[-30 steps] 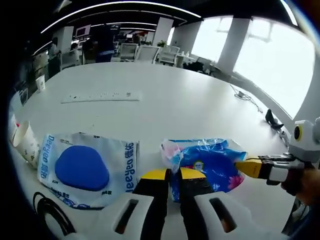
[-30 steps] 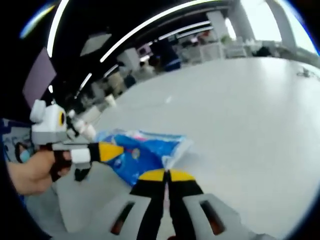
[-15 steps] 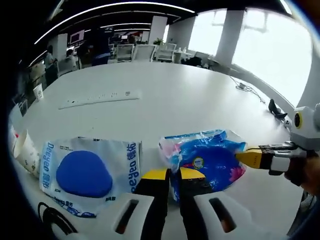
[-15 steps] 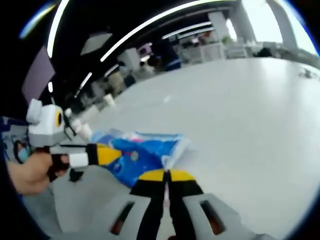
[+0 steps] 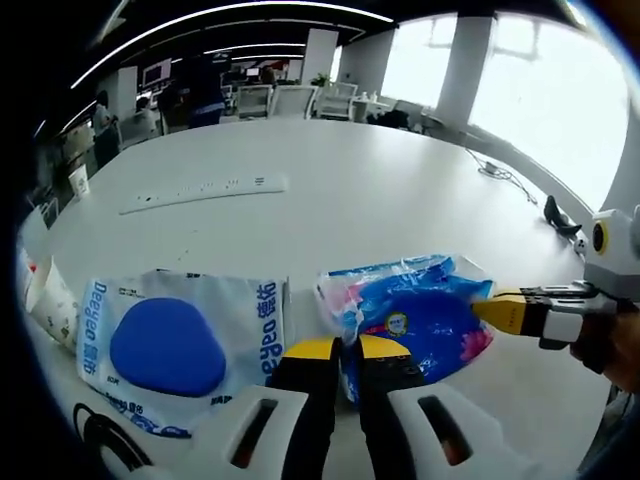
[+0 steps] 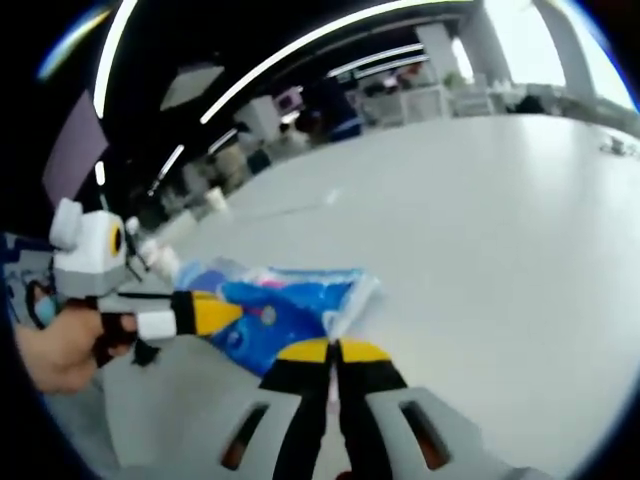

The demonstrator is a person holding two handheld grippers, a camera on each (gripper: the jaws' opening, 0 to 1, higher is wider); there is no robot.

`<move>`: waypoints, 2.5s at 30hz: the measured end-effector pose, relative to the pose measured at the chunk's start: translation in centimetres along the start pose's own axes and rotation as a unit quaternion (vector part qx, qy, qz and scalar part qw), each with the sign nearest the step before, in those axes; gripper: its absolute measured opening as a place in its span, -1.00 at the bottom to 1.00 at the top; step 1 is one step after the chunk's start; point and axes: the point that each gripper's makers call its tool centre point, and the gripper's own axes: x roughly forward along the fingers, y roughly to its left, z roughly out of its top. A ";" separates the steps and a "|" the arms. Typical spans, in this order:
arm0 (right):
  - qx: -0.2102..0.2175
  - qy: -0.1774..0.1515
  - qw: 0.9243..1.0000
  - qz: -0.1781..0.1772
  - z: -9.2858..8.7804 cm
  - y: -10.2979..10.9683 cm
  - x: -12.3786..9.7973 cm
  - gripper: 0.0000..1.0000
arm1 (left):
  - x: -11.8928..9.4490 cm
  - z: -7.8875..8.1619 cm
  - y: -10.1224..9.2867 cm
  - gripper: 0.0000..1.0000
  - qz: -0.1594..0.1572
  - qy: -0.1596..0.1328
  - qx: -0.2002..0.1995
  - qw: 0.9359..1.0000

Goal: Arrange the tabletop items into an orderly group along one side of the table until the central work area is clear of visible clutter.

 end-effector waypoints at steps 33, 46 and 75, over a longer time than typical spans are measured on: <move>-0.016 -0.003 1.000 0.010 0.3 1.2 0.6 -0.67 | -0.7 0.1 0.1 -0.71 0.016 -0.004 -0.003 1.000; -0.013 -0.004 1.000 0.002 0.4 0.8 0.3 -0.48 | -1.3 0.4 0.3 -0.58 0.022 -0.011 -0.003 1.000; -0.052 -0.056 0.997 -0.021 3.1 2.1 -3.3 0.35 | -4.1 1.6 -0.8 0.69 0.001 -0.047 0.012 0.999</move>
